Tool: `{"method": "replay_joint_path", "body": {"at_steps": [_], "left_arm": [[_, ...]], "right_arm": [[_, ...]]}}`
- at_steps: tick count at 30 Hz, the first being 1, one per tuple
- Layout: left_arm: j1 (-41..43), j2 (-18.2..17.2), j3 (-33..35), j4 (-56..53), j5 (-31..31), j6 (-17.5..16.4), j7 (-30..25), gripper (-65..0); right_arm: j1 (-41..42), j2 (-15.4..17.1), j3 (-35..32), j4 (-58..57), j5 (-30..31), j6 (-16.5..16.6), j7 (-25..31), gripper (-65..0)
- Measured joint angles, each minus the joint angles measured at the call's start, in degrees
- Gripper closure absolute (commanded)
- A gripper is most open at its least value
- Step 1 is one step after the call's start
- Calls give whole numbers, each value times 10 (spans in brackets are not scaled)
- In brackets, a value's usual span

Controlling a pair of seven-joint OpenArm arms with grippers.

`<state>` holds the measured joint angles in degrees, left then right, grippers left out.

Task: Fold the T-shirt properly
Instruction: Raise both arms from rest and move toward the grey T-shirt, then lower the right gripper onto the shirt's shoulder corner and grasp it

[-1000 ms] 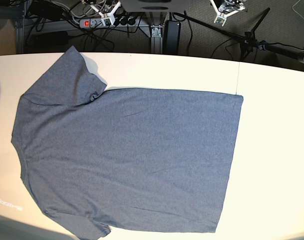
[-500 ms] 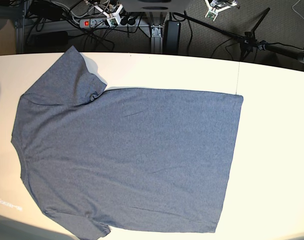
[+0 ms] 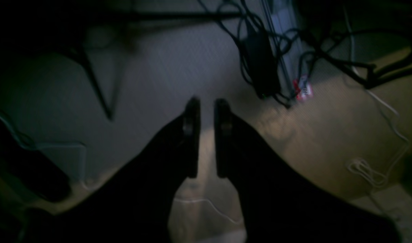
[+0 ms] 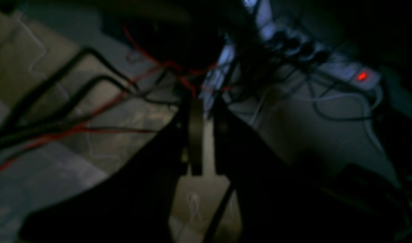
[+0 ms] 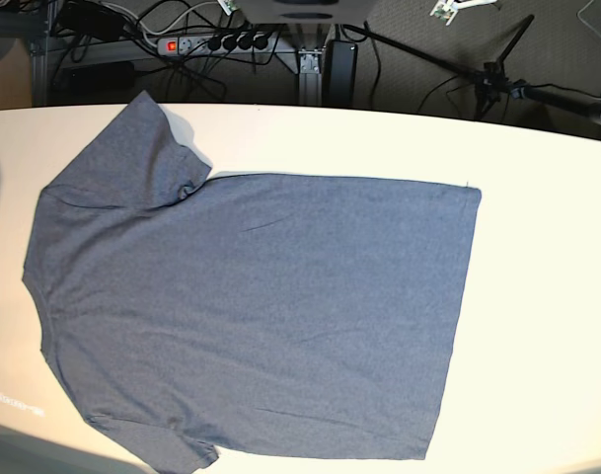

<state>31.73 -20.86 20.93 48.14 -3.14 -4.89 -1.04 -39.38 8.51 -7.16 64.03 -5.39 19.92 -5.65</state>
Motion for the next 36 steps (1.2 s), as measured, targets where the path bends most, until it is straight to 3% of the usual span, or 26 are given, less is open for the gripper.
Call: {"method": "replay_joint_path", "body": {"at_steps": [5, 9, 13, 24, 28, 33, 36], "left_arm": [[54, -40, -72, 104, -37, -9, 3, -112], [103, -58, -176, 188, -72, -108, 14, -112], [162, -85, -251, 275, -89, -163, 20, -112], [275, -120, -364, 491, -87, -170, 32, -112], [275, -127, -382, 534, -87, -170, 48, -112], [276, -167, -385, 567, -47, -170, 47, -112], [277, -190, -385, 581, -29, -166, 47, -112]], "right_arm": [[-43, 52, 1, 98, 0, -1, 0, -45], [-78, 91, 1, 155, 0, -1, -4, -45], [-108, 116, 0, 209, 0, 0, -16, -45], [-160, 191, 1, 332, 0, 0, -22, -79], [-160, 207, 5, 362, -1, 0, -27, -105], [-160, 210, 51, 389, -9, 0, -42, -119], [-160, 222, 70, 406, -10, 0, -44, -214]]}}
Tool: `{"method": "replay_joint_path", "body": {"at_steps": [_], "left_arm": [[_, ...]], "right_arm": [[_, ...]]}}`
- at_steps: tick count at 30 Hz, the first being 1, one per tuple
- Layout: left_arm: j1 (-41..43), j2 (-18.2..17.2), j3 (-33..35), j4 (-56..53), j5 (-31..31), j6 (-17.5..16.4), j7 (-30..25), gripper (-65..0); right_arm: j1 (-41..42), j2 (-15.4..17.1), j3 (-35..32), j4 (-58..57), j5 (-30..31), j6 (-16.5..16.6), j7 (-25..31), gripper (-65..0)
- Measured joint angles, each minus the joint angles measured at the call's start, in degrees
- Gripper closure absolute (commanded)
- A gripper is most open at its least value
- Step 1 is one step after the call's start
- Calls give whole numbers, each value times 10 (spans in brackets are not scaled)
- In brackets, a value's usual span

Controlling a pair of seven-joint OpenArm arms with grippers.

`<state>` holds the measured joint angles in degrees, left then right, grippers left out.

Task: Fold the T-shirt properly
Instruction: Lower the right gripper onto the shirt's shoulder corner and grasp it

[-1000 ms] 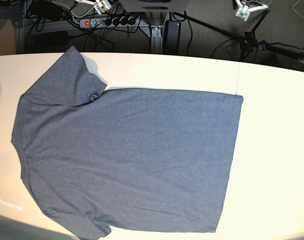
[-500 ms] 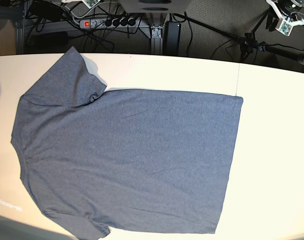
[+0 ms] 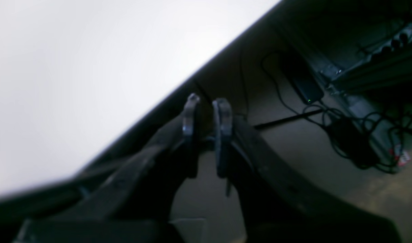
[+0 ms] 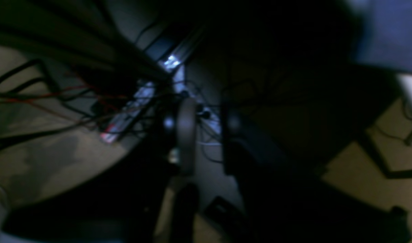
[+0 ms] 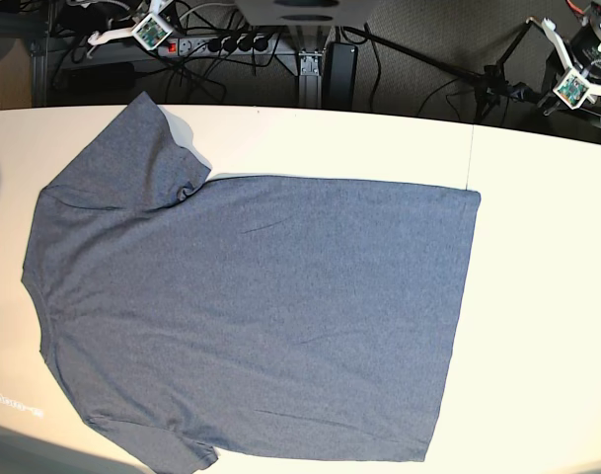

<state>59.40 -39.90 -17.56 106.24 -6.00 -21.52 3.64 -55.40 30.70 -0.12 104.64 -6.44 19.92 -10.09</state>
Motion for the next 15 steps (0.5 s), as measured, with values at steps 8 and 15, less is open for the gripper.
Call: {"method": "replay_joint_path", "body": {"at_steps": [8, 15], "left_arm": [[0, -36, 0, 33, 61, 46, 0, -112], [1, -54, 0, 71, 92, 75, 0, -112]], "right_arm": [[8, 40, 3, 47, -53, 0, -1, -293], [66, 75, 3, 55, -74, 0, -63, -397]]}}
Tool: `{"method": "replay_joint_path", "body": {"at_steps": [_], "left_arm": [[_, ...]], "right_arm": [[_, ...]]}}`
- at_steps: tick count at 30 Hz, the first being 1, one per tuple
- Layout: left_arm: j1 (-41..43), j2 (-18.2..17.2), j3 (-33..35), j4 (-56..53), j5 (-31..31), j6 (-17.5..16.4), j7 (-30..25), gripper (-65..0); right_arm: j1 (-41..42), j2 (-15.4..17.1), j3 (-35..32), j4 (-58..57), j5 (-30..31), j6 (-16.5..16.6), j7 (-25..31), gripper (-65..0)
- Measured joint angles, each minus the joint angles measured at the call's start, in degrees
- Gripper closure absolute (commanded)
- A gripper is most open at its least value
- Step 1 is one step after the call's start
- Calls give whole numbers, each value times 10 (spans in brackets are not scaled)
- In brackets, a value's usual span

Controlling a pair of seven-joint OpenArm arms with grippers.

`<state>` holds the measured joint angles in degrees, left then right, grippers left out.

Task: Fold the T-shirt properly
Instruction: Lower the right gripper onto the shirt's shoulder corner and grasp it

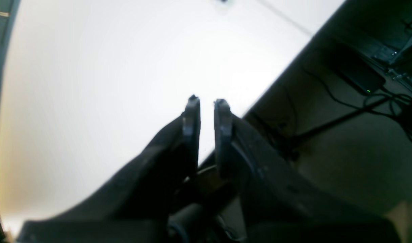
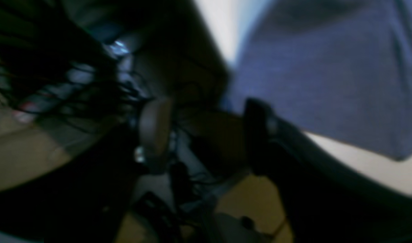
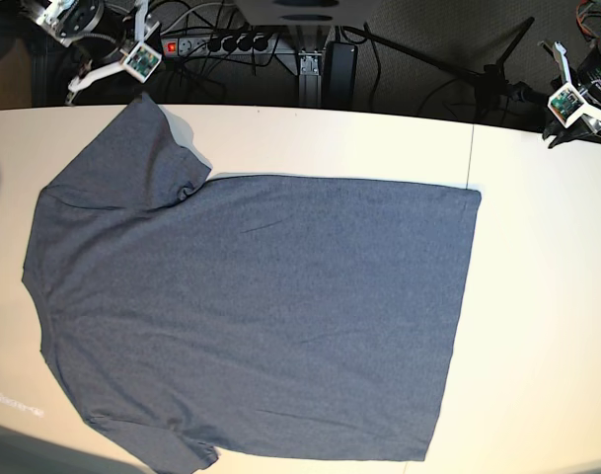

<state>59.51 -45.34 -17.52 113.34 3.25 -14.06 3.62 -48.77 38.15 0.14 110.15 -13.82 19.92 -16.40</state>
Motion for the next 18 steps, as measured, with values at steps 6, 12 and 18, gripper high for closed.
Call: {"method": "replay_joint_path", "body": {"at_steps": [6, 12, 18], "left_arm": [[0, -26, 0, 7, -1, 31, 0, -112], [0, -28, 0, 7, -1, 31, 12, -112], [0, -27, 0, 7, -1, 31, 37, -112]], "right_arm": [[30, 35, -16, 0, -2, -1, -3, -418], [86, 50, -67, 0, -22, -1, -4, -418], [115, 50, -77, 0, -18, -1, -6, -418]]}}
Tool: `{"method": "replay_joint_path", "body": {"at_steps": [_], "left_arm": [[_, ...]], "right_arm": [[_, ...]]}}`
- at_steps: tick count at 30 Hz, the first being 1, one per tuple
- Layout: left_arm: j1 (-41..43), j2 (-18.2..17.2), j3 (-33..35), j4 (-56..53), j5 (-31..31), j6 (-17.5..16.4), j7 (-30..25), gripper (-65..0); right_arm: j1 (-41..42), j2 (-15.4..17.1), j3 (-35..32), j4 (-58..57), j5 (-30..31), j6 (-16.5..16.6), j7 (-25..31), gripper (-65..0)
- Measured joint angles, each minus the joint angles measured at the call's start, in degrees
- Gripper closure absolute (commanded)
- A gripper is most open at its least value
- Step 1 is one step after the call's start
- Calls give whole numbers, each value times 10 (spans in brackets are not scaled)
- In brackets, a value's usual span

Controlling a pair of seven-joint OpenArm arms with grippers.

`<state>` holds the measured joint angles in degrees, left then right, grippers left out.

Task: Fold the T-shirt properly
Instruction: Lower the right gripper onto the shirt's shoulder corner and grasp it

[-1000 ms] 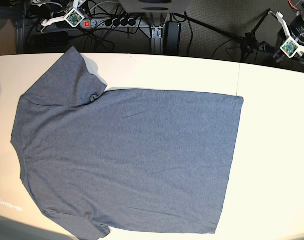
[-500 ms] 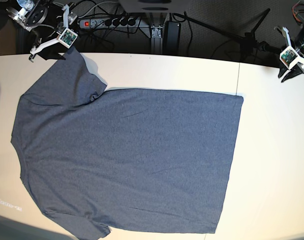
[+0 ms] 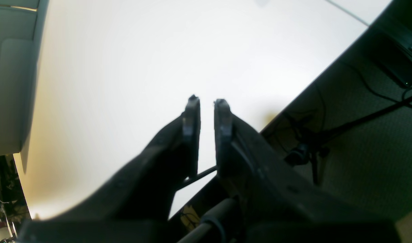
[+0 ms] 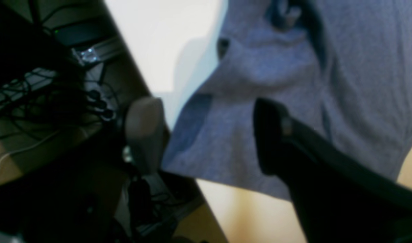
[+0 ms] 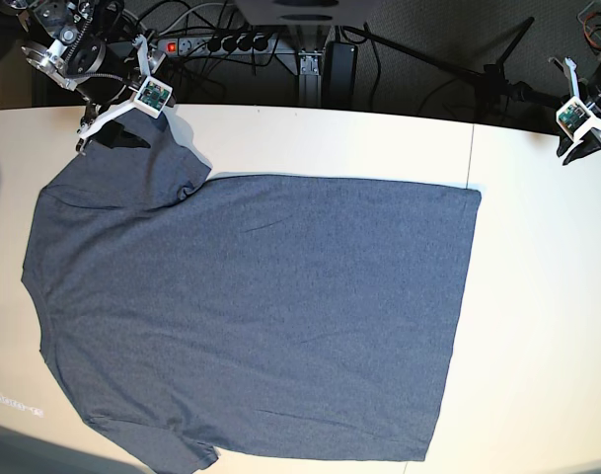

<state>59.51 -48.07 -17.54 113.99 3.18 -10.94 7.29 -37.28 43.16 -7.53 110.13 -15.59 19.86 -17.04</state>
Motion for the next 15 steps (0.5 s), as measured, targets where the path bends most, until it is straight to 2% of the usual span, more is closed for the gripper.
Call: {"method": "replay_joint_path", "body": {"at_steps": [15], "left_arm": [[0, 0, 0, 0, 0, 0, 0, -112]], "right_arm": [[8, 0, 0, -7, 1, 0, 0, -418]]}}
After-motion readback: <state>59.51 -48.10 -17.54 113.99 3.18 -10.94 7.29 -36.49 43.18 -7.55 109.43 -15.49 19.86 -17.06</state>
